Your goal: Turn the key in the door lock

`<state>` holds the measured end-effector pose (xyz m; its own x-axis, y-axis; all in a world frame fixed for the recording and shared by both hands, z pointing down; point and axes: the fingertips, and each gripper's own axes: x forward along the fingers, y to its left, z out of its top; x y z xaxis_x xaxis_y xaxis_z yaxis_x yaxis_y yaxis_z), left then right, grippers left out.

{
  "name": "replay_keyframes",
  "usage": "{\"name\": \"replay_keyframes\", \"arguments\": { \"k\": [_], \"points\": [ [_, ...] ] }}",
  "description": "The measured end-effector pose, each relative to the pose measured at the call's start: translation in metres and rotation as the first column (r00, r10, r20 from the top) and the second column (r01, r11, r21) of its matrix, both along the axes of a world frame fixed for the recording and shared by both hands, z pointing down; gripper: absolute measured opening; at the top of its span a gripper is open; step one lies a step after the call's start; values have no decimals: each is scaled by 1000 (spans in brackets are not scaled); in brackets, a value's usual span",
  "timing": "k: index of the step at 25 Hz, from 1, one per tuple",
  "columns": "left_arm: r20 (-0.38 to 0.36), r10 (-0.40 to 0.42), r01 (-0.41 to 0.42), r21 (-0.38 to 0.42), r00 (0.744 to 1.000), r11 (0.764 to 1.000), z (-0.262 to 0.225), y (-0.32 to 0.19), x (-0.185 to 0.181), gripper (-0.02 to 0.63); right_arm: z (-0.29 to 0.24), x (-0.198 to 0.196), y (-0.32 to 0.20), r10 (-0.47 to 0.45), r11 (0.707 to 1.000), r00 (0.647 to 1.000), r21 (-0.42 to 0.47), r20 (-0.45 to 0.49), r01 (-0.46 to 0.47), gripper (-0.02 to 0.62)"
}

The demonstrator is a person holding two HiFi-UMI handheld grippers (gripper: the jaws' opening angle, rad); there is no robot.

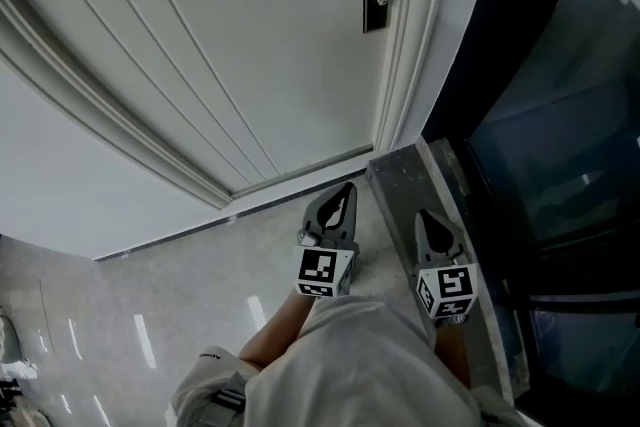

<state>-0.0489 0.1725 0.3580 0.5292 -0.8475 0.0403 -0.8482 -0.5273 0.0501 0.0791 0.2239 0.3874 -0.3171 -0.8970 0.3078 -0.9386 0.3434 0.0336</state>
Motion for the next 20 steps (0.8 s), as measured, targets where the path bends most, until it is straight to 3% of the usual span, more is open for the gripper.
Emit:
{"name": "replay_keyframes", "arguments": {
  "k": [12, 20],
  "points": [
    [-11, 40, -40, -9, 999, 999, -3, -148, 0, 6, -8, -1, -138, 44, 999, 998, -1, -43, -44, -8],
    [-2, 42, -42, 3, 999, 999, -1, -211, -13, 6, 1, -28, -202, 14, 1000, 998, 4, -60, -14, -8]
  ]
}}
